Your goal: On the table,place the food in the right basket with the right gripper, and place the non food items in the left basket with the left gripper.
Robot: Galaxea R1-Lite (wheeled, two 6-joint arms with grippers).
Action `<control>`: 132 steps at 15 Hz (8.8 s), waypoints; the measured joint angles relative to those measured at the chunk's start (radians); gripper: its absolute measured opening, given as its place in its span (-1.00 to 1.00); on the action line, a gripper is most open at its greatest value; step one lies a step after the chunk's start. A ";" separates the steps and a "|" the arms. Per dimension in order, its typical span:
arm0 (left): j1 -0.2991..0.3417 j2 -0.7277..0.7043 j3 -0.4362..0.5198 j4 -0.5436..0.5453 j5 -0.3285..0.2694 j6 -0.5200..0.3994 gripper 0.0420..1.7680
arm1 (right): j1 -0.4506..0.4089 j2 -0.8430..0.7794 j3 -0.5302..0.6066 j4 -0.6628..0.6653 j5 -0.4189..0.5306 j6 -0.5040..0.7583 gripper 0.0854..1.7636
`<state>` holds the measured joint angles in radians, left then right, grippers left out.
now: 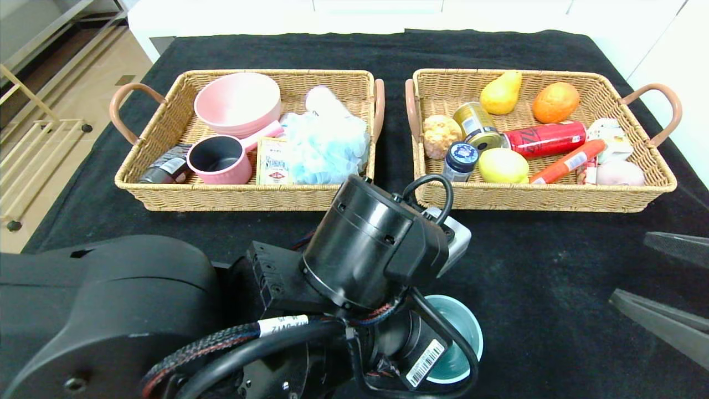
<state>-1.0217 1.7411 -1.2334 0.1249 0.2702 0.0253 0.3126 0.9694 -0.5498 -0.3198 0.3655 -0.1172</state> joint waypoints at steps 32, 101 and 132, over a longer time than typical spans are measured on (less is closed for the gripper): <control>0.831 -0.198 -0.172 -0.230 -0.099 -0.052 -0.85 | 0.000 0.014 0.004 0.001 0.000 0.000 0.94; 1.178 -1.427 0.269 0.369 -0.591 -0.007 0.93 | -0.256 -0.687 -0.369 0.979 -0.240 0.057 0.94; 1.022 -1.741 1.232 -0.156 -0.310 0.055 0.94 | -0.311 -0.969 0.549 0.291 -0.351 0.101 0.94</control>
<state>0.0000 -0.0004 -0.0013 -0.0313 -0.0398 0.0806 0.0013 0.0000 -0.0004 -0.0283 0.0149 -0.0164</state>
